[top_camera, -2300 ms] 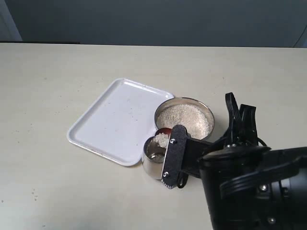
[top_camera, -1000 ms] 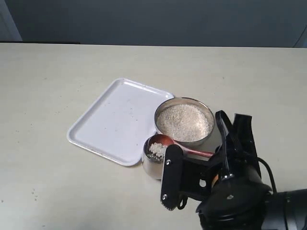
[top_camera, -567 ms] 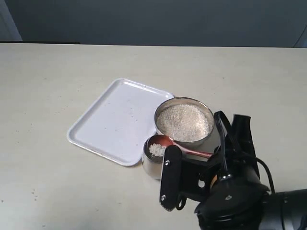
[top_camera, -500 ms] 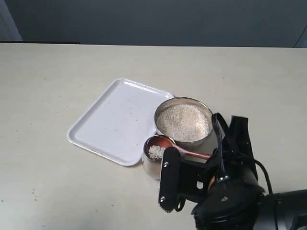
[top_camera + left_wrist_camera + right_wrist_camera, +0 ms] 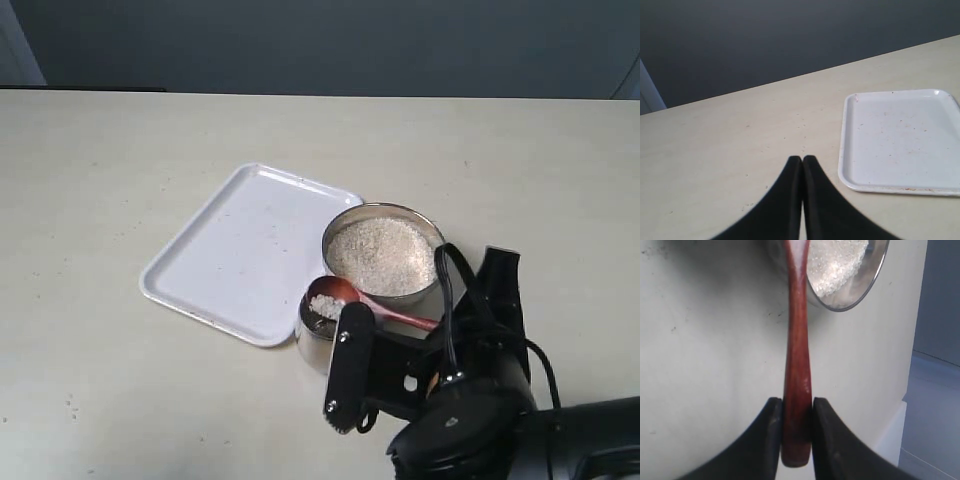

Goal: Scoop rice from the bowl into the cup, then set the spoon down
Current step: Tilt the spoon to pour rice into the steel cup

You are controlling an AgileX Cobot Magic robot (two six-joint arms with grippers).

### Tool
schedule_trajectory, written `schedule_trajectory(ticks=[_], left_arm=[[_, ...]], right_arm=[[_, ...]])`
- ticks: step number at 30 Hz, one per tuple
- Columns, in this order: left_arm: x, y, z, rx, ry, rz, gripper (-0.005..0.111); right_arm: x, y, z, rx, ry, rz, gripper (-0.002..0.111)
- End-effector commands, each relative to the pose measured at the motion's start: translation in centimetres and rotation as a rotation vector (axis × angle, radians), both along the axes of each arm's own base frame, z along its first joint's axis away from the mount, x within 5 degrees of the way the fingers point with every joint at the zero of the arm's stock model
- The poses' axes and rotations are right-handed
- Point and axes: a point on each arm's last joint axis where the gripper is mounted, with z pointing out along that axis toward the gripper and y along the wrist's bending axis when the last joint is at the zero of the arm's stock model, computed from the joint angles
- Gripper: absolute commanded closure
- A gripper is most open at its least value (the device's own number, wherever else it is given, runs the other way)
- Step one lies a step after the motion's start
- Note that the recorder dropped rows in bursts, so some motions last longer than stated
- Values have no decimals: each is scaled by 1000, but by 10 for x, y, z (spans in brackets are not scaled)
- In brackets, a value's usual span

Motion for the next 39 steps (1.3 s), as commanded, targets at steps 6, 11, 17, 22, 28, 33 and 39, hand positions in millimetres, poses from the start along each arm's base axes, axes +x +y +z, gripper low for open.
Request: schedule_trajectory(ticks=[6, 11, 17, 22, 28, 33, 39], left_arm=[[0, 0, 2, -18, -16, -2, 106], [0, 0, 2, -18, -16, -2, 106], [0, 0, 2, -18, -16, -2, 106], [0, 0, 2, -18, -16, -2, 106], [0, 0, 2, -18, -16, -2, 106], [0, 0, 2, -18, -16, -2, 106], [0, 0, 2, -18, -16, -2, 106]], right_arm=[[3, -2, 4, -24, -58, 4, 109], [5, -1, 5, -26, -76, 23, 109], [5, -1, 6, -44, -74, 40, 109], [5, -1, 6, -46, -73, 41, 109], [4, -1, 5, -45, -67, 35, 109], [4, -1, 5, -45, -65, 34, 109], [3, -3, 4, -22, -50, -6, 109]])
